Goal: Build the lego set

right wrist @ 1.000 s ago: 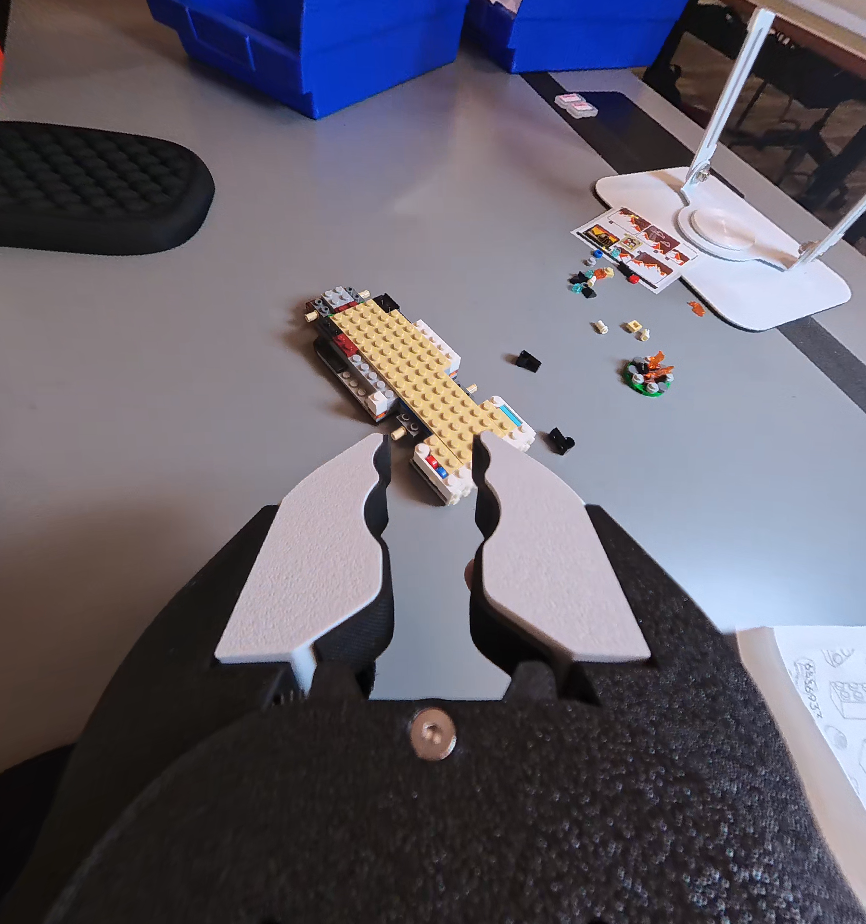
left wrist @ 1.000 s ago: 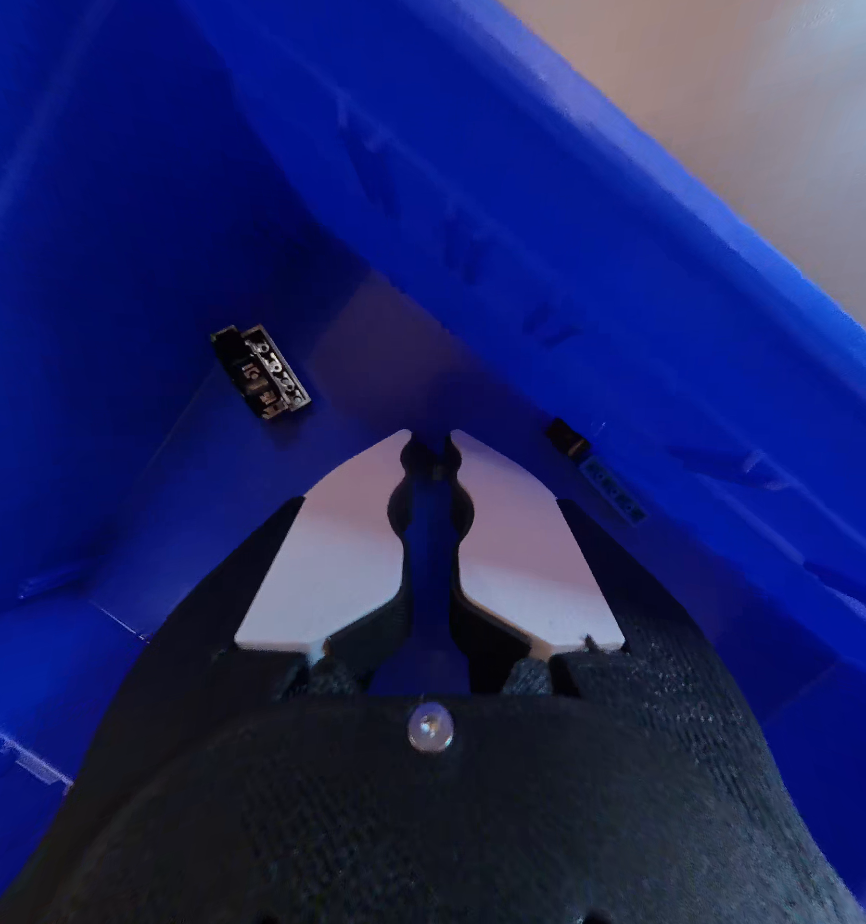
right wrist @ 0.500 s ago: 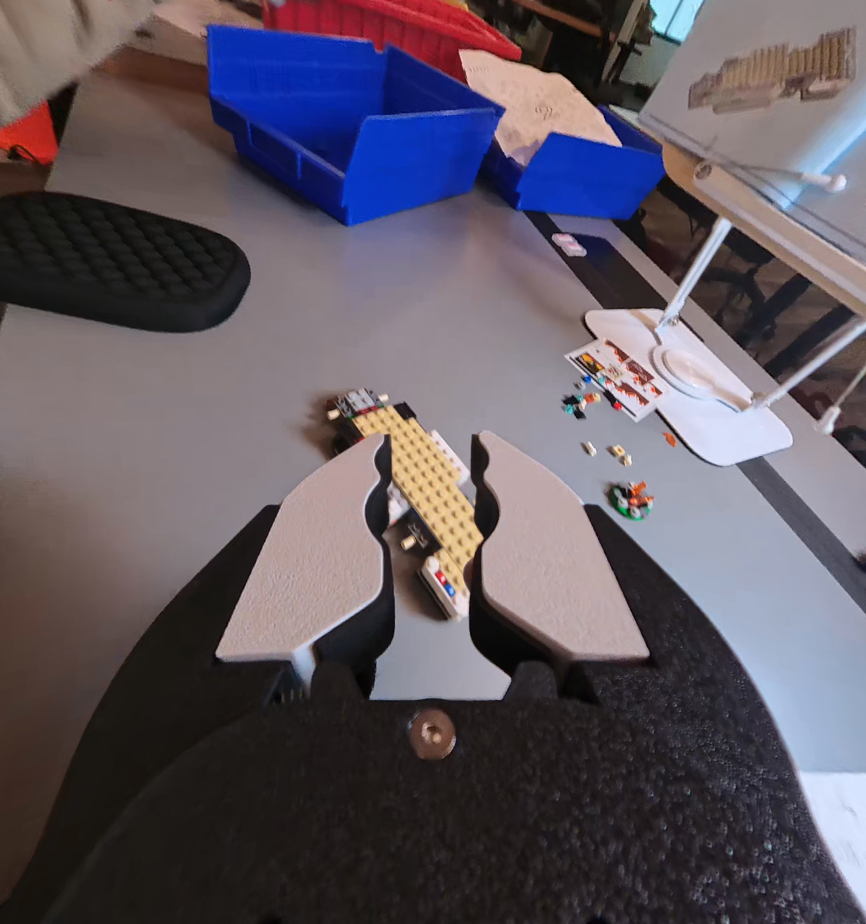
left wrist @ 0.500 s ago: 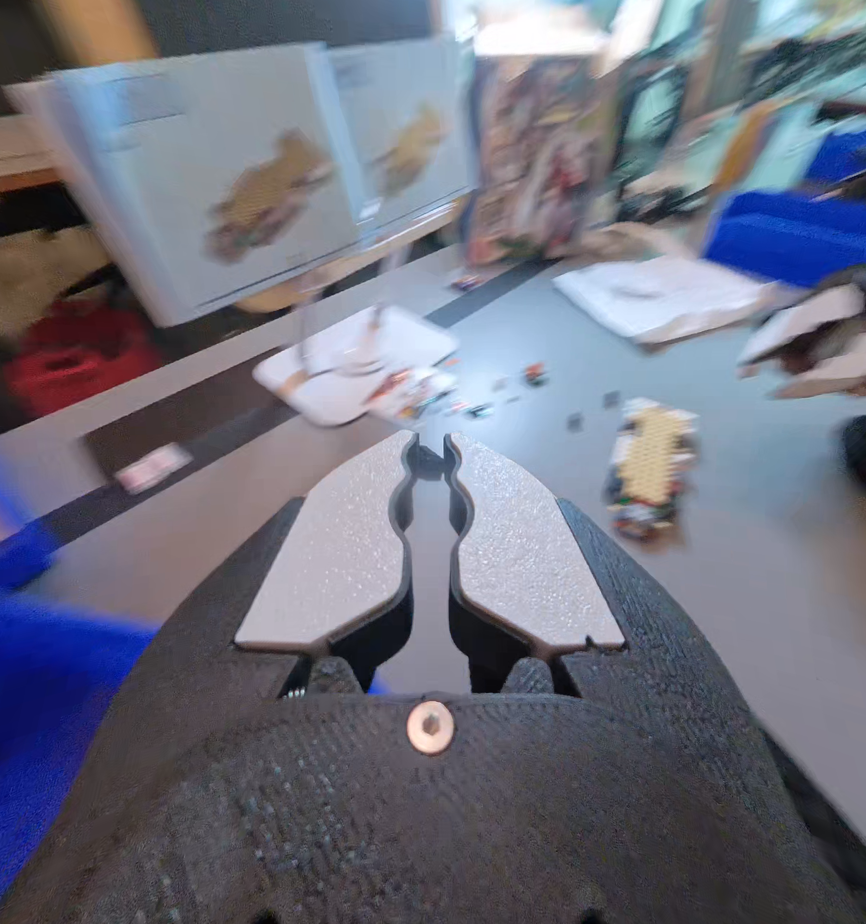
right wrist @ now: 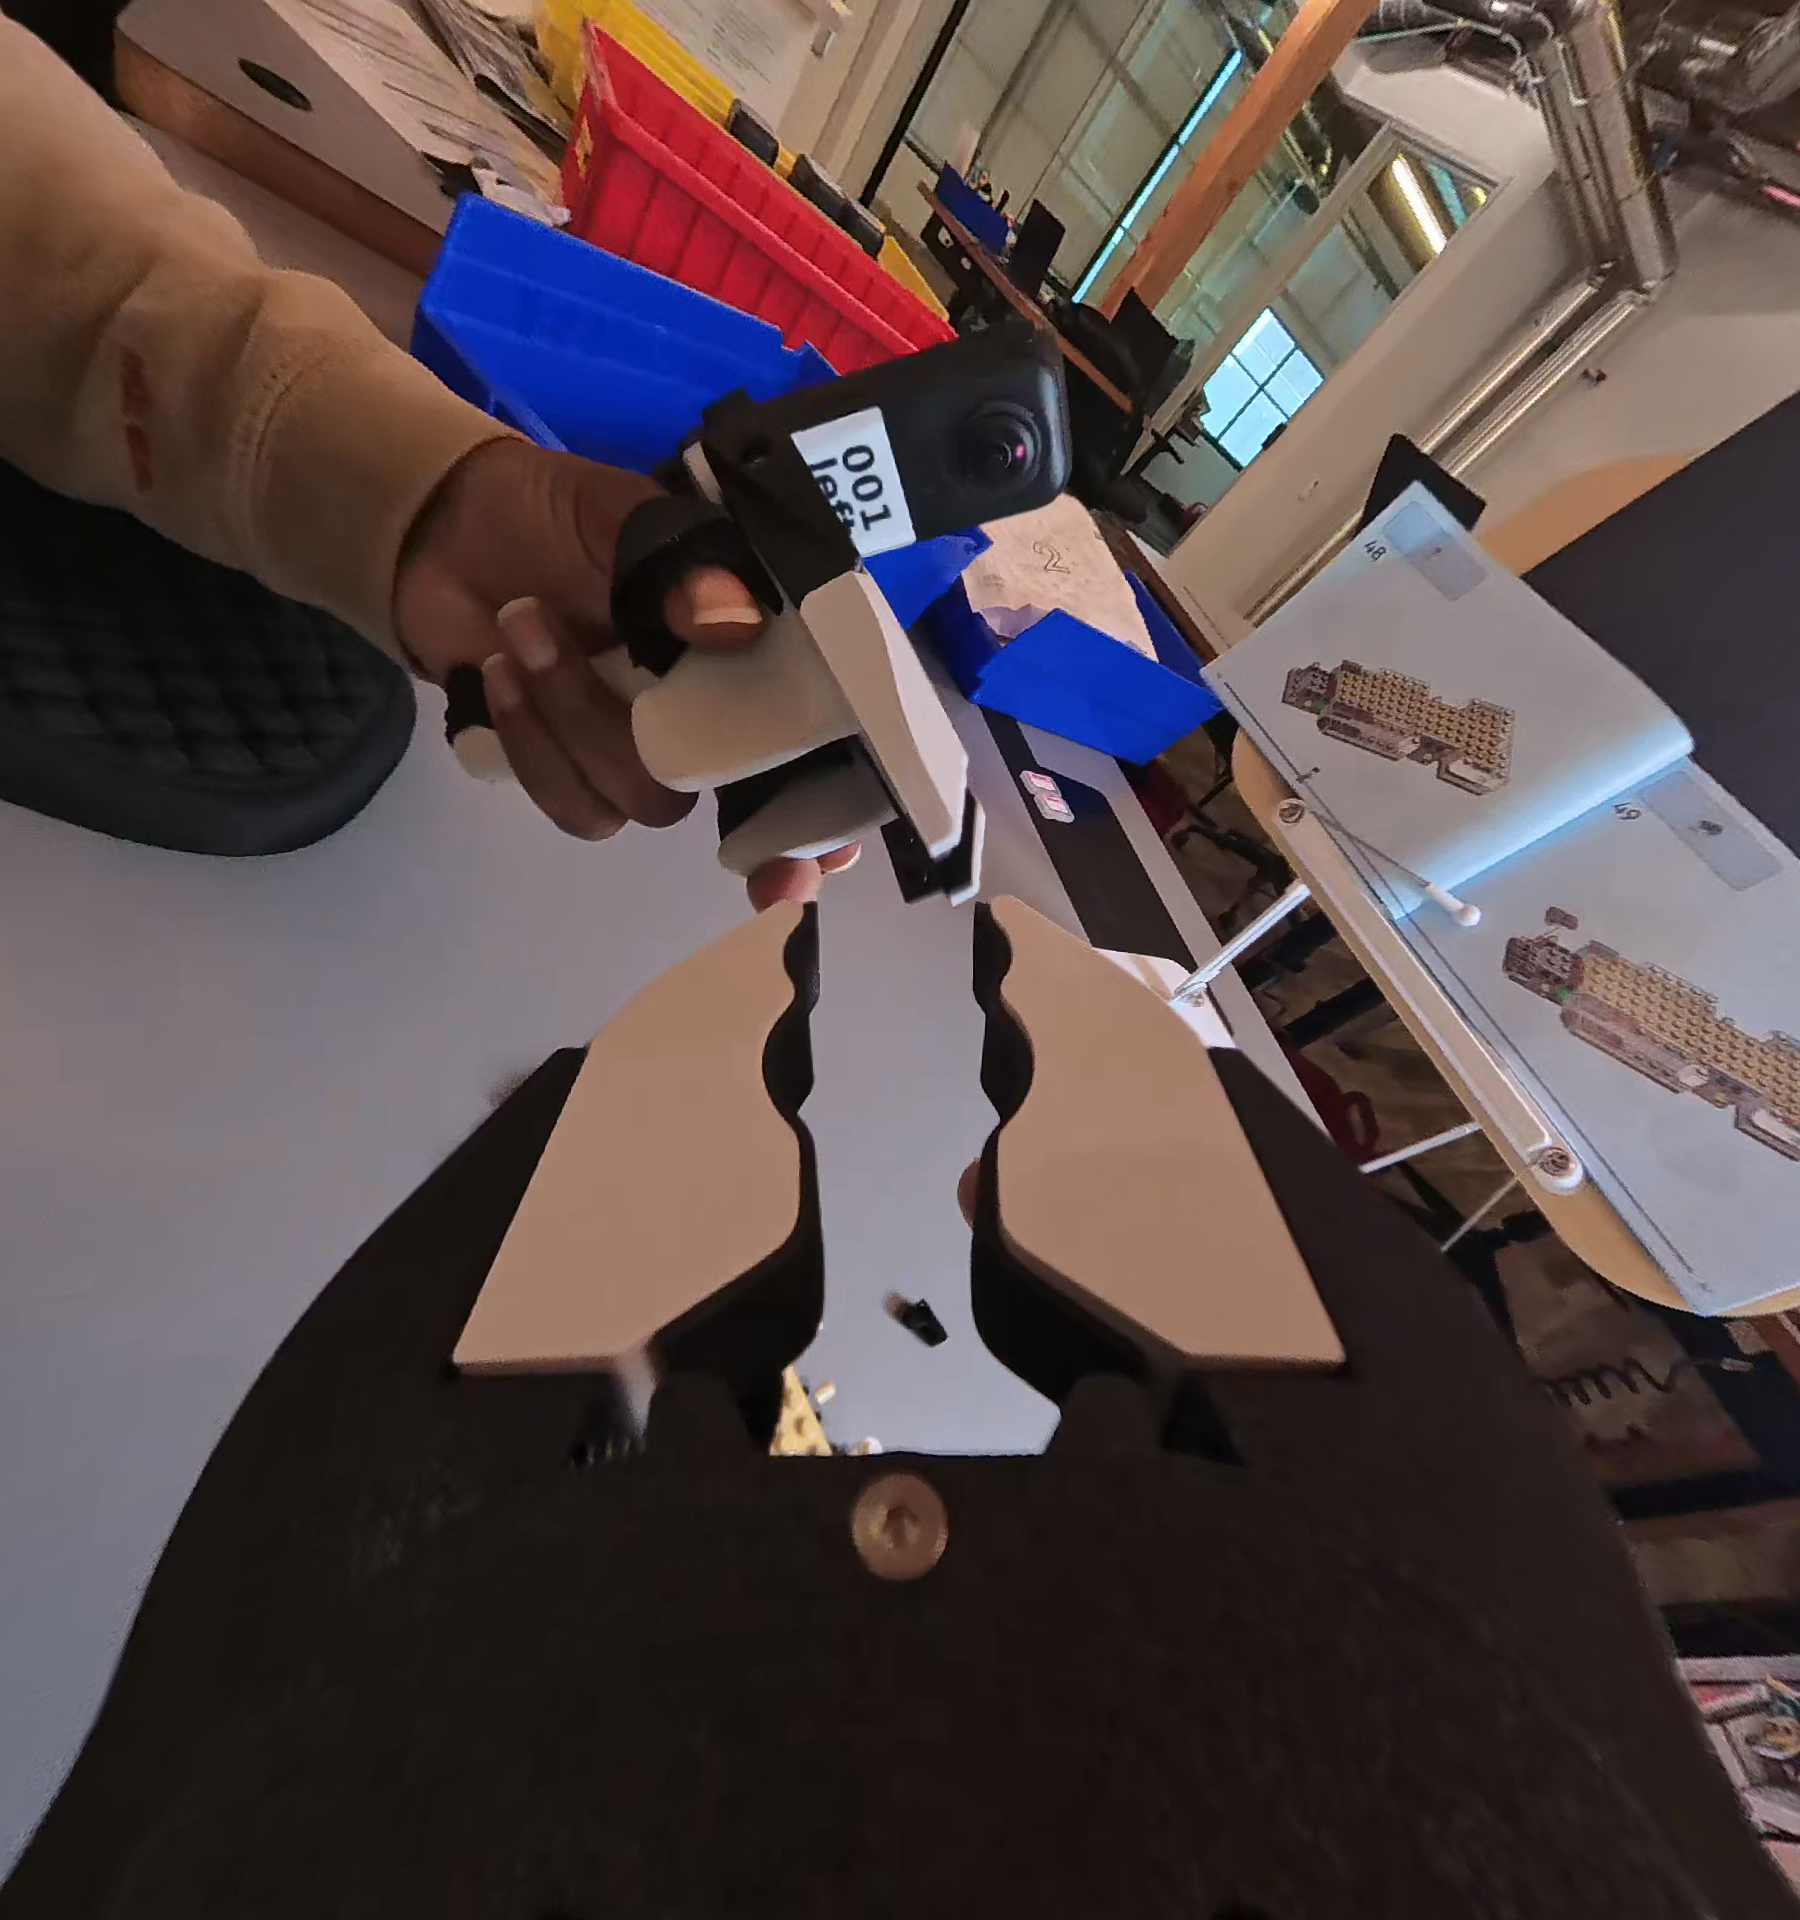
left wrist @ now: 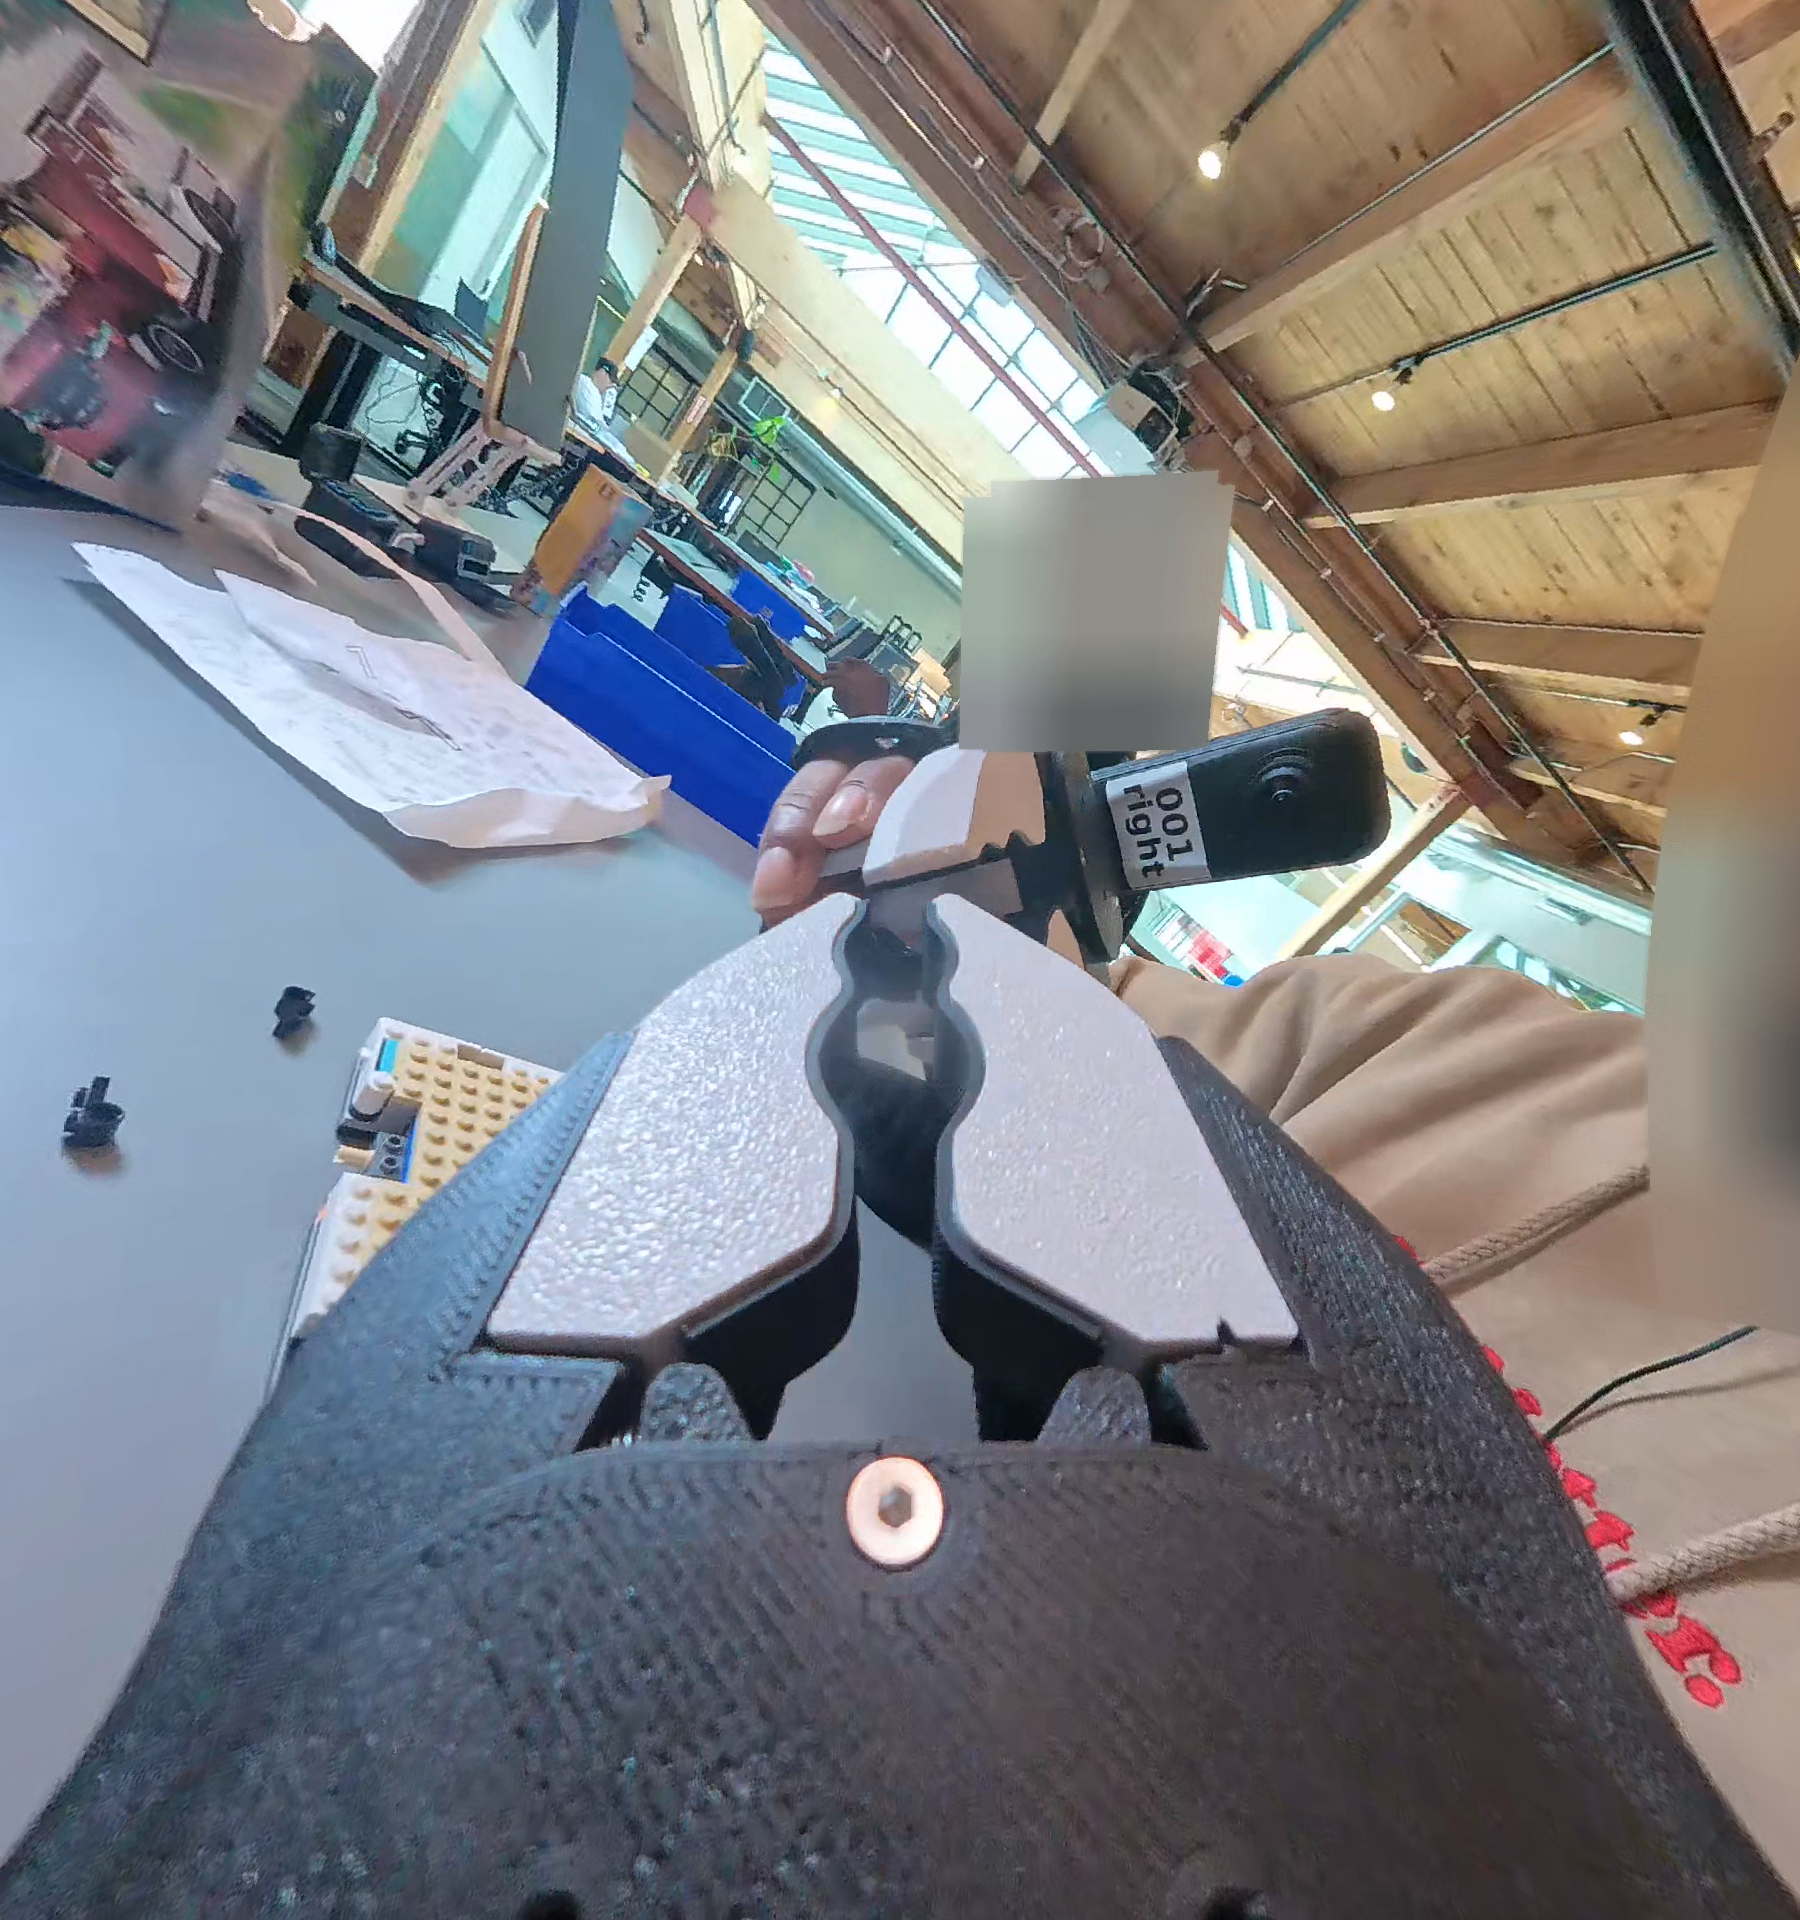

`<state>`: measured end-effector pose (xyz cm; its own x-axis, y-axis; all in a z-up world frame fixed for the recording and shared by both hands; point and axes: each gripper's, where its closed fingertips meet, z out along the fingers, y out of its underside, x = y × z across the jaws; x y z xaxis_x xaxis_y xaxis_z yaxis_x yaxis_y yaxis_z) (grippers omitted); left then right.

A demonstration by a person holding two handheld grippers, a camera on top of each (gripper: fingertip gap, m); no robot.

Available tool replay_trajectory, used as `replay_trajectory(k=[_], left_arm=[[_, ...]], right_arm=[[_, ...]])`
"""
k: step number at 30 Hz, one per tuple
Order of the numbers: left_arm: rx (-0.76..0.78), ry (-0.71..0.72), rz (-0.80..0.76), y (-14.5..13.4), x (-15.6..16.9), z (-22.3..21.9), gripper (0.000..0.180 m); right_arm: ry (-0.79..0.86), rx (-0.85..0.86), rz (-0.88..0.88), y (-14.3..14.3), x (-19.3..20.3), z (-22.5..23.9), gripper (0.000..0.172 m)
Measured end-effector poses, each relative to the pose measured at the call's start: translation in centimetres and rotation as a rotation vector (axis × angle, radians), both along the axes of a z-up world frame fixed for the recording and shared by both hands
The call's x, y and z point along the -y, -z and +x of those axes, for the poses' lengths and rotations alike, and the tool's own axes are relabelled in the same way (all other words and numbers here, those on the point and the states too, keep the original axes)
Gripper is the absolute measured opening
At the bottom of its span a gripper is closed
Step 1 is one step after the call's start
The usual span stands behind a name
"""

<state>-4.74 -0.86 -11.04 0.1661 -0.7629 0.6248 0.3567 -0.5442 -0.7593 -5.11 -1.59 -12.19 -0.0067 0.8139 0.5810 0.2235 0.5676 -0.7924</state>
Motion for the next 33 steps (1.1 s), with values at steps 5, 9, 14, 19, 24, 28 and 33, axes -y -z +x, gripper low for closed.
replay_trajectory(k=[5,9,14,19,24,28,33], left_arm=[[0.049,0.017,-0.068,0.8,-0.2,0.6,0.009],[0.086,0.002,-0.096,1.0,-0.6,0.4,0.009],[0.069,-0.026,-0.086,1.5,-1.0,-0.2,0.021],[-0.021,-0.14,-0.033,2.7,-1.4,-3.1,0.023],[-0.181,-0.288,0.024,5.6,-1.6,-6.9,0.018],[-0.142,-0.306,-0.013,6.2,-1.6,-8.2,0.016],[-0.17,-0.298,-0.019,6.8,-1.7,-7.9,0.015]], right_arm=[[0.025,-0.026,0.043,0.5,-0.6,-0.8,0.02],[0.036,-0.038,0.096,0.6,-1.0,-1.2,0.016],[0.028,-0.007,0.099,1.1,-1.3,-1.0,0.009],[0.128,0.159,-0.047,3.3,-6.1,3.5,0.008],[0.29,0.451,-0.283,10.6,-13.7,10.8,0.008],[0.271,0.573,-0.454,15.1,-13.9,11.8,0.009],[0.24,0.682,-0.455,16.2,-14.0,10.7,0.012]])
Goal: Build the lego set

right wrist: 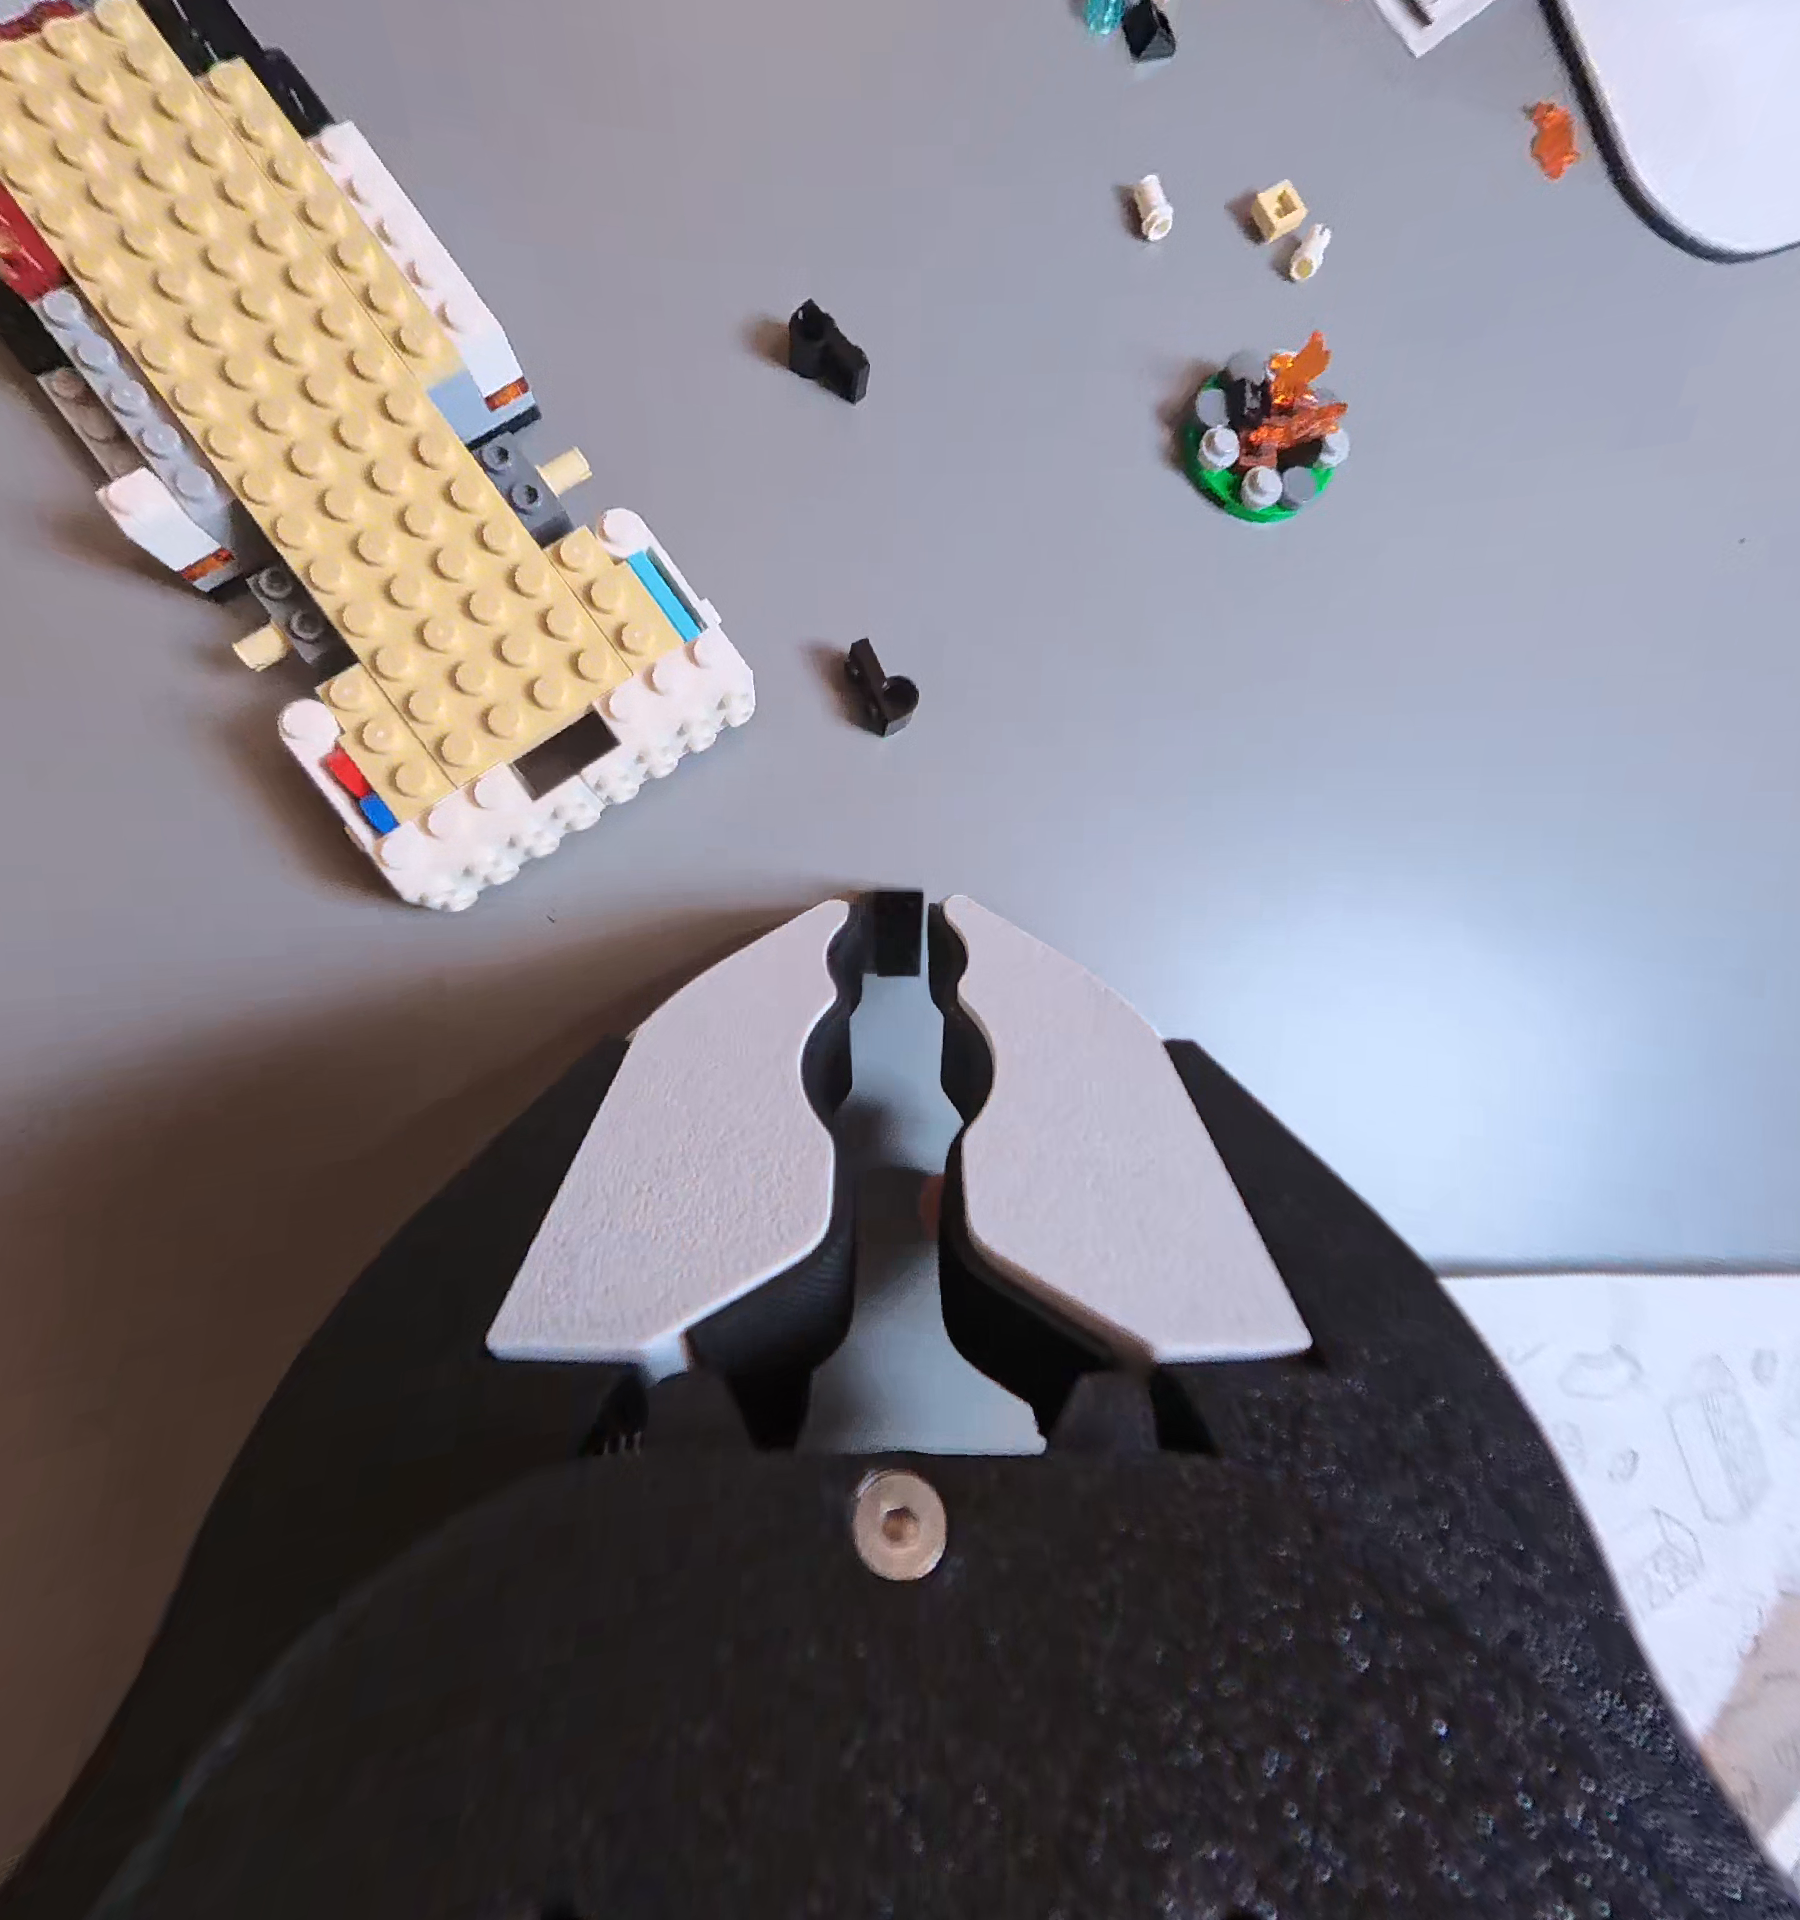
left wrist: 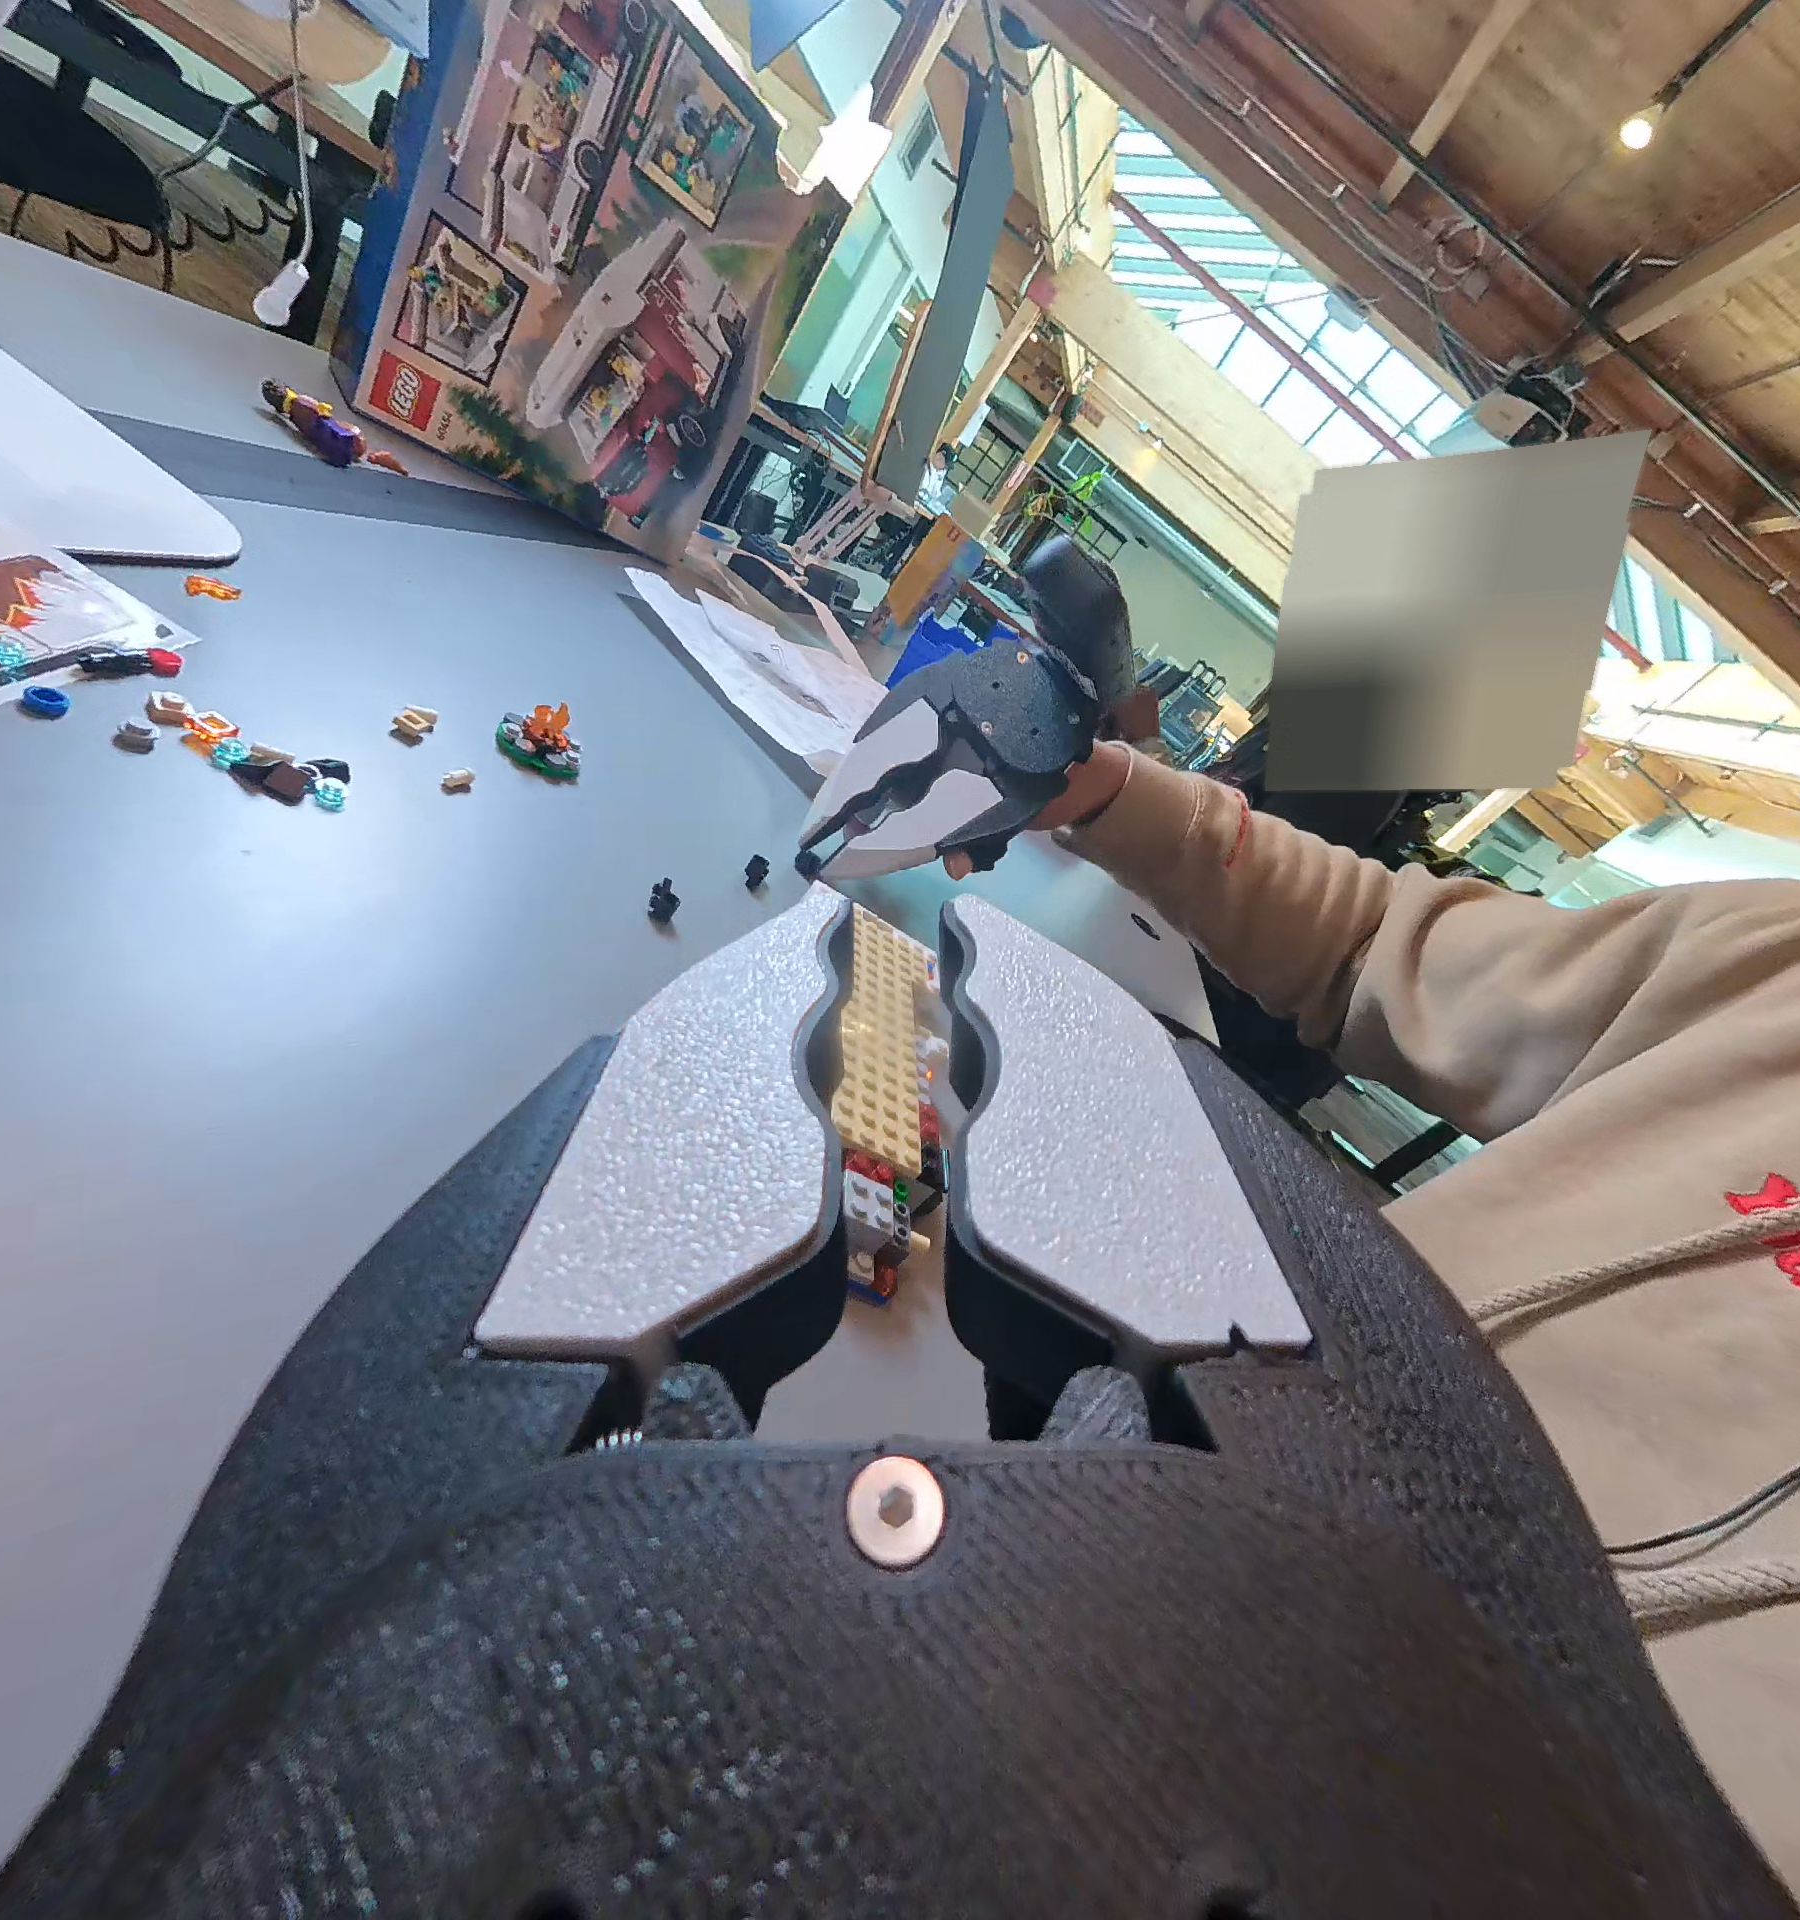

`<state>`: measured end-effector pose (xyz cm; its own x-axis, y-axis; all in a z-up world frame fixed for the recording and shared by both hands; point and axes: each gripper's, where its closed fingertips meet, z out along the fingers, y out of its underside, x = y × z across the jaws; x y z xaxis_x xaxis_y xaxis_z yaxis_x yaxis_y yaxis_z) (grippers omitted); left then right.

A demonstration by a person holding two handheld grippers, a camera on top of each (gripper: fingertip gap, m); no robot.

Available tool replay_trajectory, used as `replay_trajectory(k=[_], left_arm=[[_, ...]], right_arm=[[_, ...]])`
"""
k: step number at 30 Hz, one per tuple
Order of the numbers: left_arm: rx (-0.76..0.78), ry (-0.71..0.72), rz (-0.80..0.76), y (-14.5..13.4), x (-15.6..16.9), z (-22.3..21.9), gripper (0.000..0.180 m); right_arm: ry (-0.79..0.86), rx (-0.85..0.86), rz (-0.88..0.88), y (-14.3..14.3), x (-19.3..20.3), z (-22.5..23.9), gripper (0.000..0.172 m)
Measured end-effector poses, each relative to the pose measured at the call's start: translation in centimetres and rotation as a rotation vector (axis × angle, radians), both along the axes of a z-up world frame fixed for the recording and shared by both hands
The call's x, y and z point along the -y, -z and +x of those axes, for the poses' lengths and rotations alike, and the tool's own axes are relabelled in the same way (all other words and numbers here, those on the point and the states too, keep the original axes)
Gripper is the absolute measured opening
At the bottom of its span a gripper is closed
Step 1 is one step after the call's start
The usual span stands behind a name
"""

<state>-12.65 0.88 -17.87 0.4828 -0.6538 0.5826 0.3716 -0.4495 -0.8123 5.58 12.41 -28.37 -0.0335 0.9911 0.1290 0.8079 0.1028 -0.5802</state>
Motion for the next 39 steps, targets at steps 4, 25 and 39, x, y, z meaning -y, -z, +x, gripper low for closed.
replay_trajectory(k=[4,25,39], left_arm=[[-0.022,0.007,-0.002,0.4,0.0,0.3,0.015],[-0.608,-0.195,0.252,2.2,-0.7,-0.3,0.013],[-1.124,-0.833,0.183,-8.9,3.4,-24.2,0.025]], right_arm=[[-0.03,0.044,0.012,-0.7,-0.3,-0.1,0.017],[0.083,-0.395,0.066,-5.5,4.3,-3.5,0.036],[0.013,-0.416,0.066,-4.8,0.7,-4.8,0.036]])
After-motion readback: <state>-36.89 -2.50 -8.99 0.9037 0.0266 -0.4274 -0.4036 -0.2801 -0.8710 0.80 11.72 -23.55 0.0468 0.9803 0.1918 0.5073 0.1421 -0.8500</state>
